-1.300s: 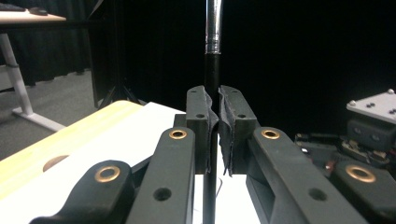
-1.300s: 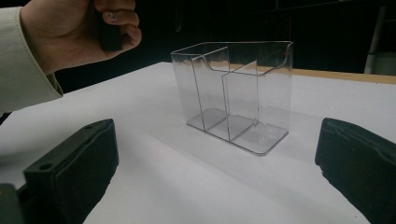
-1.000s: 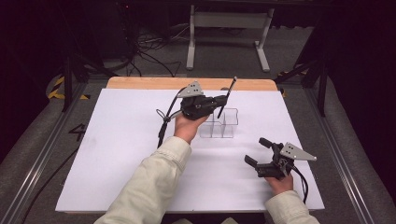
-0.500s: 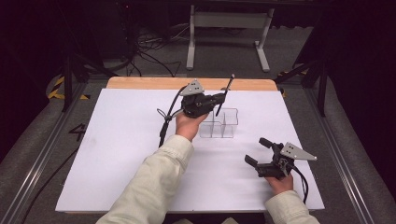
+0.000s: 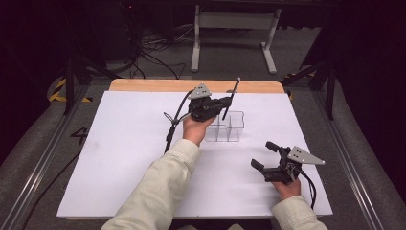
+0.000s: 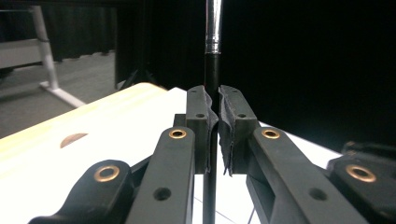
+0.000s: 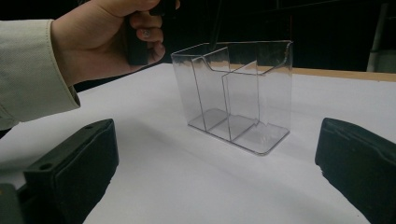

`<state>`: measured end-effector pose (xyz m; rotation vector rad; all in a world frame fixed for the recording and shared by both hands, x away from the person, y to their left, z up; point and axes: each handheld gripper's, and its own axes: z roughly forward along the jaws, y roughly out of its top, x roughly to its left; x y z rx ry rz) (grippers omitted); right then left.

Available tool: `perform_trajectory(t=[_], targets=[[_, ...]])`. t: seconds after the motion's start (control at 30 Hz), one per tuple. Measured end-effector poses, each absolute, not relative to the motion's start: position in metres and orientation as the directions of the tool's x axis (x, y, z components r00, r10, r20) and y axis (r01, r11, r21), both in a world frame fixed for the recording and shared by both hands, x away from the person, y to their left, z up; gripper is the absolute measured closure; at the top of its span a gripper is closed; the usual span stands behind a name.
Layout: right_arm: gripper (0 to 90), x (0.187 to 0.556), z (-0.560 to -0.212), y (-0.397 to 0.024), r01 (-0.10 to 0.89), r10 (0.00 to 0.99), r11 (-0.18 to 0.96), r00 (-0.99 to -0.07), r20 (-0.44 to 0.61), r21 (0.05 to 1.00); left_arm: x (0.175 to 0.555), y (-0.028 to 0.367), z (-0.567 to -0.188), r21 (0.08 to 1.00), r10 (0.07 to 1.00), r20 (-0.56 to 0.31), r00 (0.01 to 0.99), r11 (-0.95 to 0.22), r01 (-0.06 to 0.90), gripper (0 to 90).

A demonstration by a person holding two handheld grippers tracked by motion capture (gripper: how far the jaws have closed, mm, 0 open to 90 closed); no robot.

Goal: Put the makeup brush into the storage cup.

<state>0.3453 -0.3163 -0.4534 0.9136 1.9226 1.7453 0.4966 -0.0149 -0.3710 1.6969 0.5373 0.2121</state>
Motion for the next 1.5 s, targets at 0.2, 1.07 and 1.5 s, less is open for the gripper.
perform_trajectory(t=[0.2, 1.07, 1.5], targets=[[0.0, 0.345, -0.453, -0.316, 0.205, 0.686, 0.014, -0.714, 0.140, 0.979, 0.498, -0.016, -0.376, 0.964, 0.468, -0.155, 0.870, -0.120, 0.236, 82.9], [0.0, 0.346, -0.453, -0.316, 0.205, 0.682, 0.015, -0.718, 0.140, 0.979, 0.501, -0.016, -0.392, 0.935, 0.456, -0.185, 0.871, -0.192, 0.299, 82.9], [0.0, 0.345, -0.449, -0.316, 0.195, 0.687, 0.037, -0.717, 0.116, 0.980, 0.497, -0.005, -0.382, 0.940, 0.457, -0.168, 0.874, -0.193, 0.282, 26.6]])
